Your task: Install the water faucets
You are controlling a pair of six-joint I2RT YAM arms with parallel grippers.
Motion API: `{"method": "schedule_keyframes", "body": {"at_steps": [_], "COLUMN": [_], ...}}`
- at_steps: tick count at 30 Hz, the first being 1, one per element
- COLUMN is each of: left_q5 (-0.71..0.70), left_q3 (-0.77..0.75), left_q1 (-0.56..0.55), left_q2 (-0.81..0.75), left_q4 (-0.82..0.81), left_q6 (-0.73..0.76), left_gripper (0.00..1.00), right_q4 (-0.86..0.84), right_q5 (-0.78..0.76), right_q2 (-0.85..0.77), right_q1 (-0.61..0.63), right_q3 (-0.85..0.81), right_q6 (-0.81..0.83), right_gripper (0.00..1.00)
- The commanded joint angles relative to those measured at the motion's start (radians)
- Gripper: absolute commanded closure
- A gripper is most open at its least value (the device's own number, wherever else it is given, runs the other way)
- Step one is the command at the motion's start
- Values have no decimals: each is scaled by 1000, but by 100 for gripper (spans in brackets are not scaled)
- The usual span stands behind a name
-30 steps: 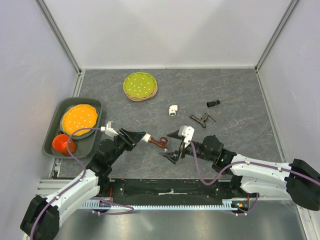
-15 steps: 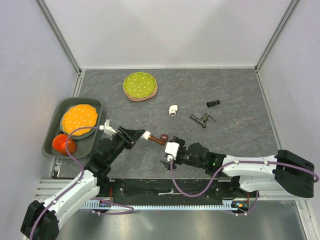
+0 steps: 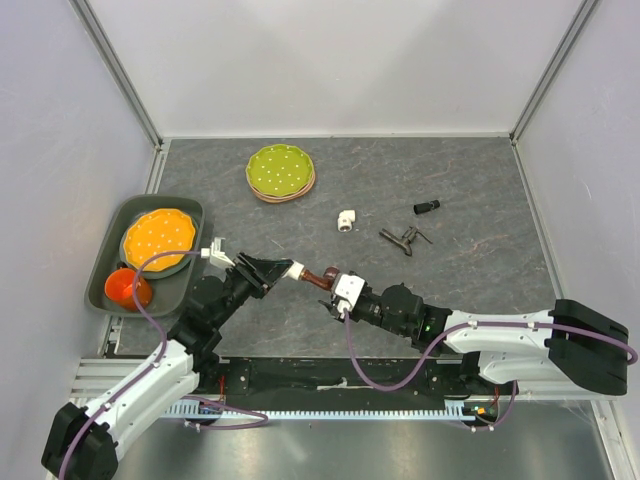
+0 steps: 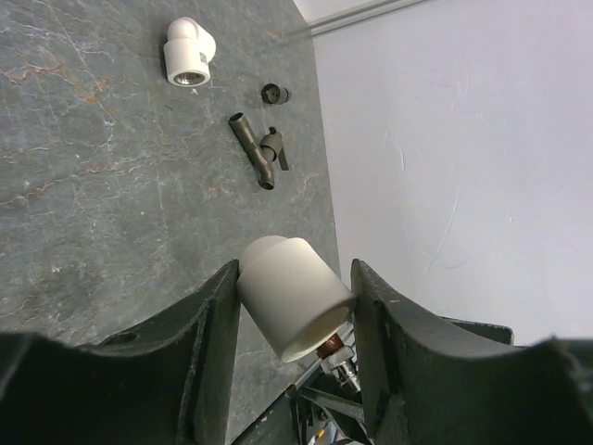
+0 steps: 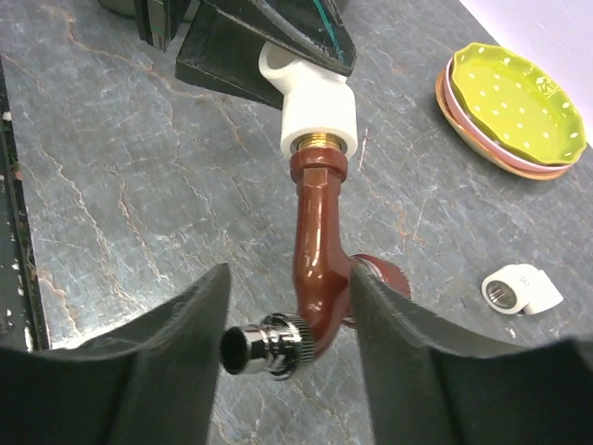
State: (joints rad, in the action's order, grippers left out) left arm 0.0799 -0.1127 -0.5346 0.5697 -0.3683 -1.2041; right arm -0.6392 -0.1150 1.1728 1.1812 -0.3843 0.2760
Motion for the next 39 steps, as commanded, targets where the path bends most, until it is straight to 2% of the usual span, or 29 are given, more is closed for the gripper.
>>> {"method": "schedule_keyframes", "body": {"at_steps": [1,3,4,6,7,9,11,13,21,24,33,39], "left_q5": [34,34,35,38,41,46,55,76,155,181,270,343], "left_q3": [-51,-47,-45,-41,-39,-36,-30,-15,65,96,129,136], "left_q1": [1,2,2,2,2,2,2,2,2,2,2,2], "left_q2": [-7,-13,-14,-22,-25,-33,-36,-39,-76,-99,-100,-80], "left_q4": [-86,-93,-103,-116,-136,-147,-181,-216,-475,-550,-665,-718], "left_q6": [-15,-11,1,27,38,69,95,129,282,326,411,456], "left_gripper": [98,98,98,98,98,98,98,98,98,98,98,98], "right_q4": [-65,-66,-68,-79,-86,-88,-86,-92,-186,-224,-522,-848], "right_q5": [-23,-31,-34,-38,-35,-12,6,46,268,365,642,725], "right_q2": [8,4,-4,-15,-25,-33,-42,-53,-61,-38,184,362], "right_q1": [3,5,3,3,1,-11,-23,-55,-297,-350,-456,-497], "right_q3": [-7,-5,-5,-2,-4,-7,-16,-21,1,-7,-51,-57], "right_q6": [-47,-69,-80,-106,-135,-167,-225,-273,-720,-863,-1282,-1555], "right_gripper": [51,60,68,76,84,89,98,100,100,100,100,100]}}
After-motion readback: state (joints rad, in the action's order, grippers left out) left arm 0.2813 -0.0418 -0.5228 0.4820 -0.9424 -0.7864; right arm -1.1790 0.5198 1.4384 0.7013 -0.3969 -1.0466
